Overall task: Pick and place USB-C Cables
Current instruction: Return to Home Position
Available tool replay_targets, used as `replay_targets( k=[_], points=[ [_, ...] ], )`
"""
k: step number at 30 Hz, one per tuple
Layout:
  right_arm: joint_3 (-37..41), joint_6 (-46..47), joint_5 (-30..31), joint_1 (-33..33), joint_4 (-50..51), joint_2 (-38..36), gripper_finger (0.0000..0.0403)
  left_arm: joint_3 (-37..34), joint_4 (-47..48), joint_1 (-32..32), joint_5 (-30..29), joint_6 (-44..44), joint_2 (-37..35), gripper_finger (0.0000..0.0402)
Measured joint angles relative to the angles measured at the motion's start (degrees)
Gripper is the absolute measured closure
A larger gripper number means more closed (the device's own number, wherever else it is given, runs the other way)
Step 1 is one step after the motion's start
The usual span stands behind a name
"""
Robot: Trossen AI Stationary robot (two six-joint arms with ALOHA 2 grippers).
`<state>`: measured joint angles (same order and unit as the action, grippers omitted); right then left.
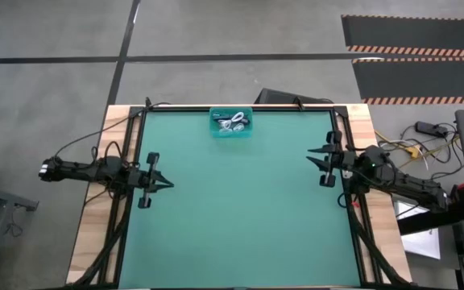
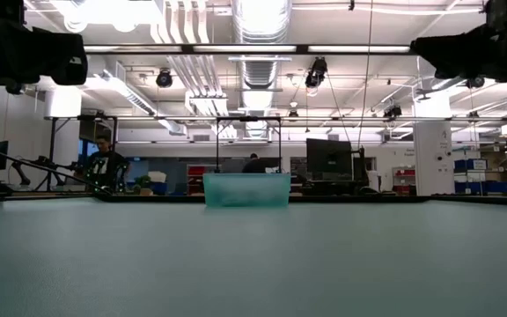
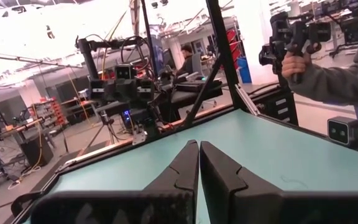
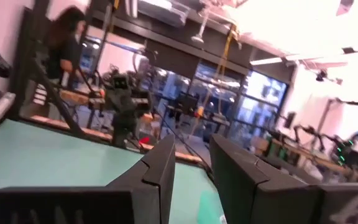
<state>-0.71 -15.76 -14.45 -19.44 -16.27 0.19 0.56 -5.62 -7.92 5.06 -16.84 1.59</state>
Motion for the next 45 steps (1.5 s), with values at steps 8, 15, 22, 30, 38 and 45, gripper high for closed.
replay_targets(
  k=[8, 15, 22, 30, 38, 45],
  points=[
    [0.02, 2.28, -2.04, 0.00, -1.80, 0.31, 0.0310, -0.04, 0.05, 0.00, 0.00, 0.00, 0.62, 0.0401],
    [0.02, 4.60, -2.05, 0.01, -1.21, 0.37, 0.0310, -0.07, 0.24, 0.00, 0.00, -0.02, 1.35, 0.0401],
    [0.04, 5.34, -2.04, 0.01, -0.89, 1.05, 0.0310, -0.09, 0.02, 0.00, 0.00, -0.02, 1.64, 0.0401],
    [0.08, -0.71, 1.08, -0.07, 1.64, -0.14, 0.0310, -0.11, 0.08, -0.01, 0.03, -0.02, 1.76, 0.0401],
    [0.11, 6.24, 19.60, 0.37, 11.38, -0.18, 0.0310, -0.15, 0.08, -0.02, 0.03, -0.02, 1.77, 0.0401],
    [0.11, 4.27, 19.67, 6.59, 14.24, -0.18, 0.0310, -0.17, 0.08, -0.02, 0.04, -0.02, 1.77, 0.0402]
  ],
)
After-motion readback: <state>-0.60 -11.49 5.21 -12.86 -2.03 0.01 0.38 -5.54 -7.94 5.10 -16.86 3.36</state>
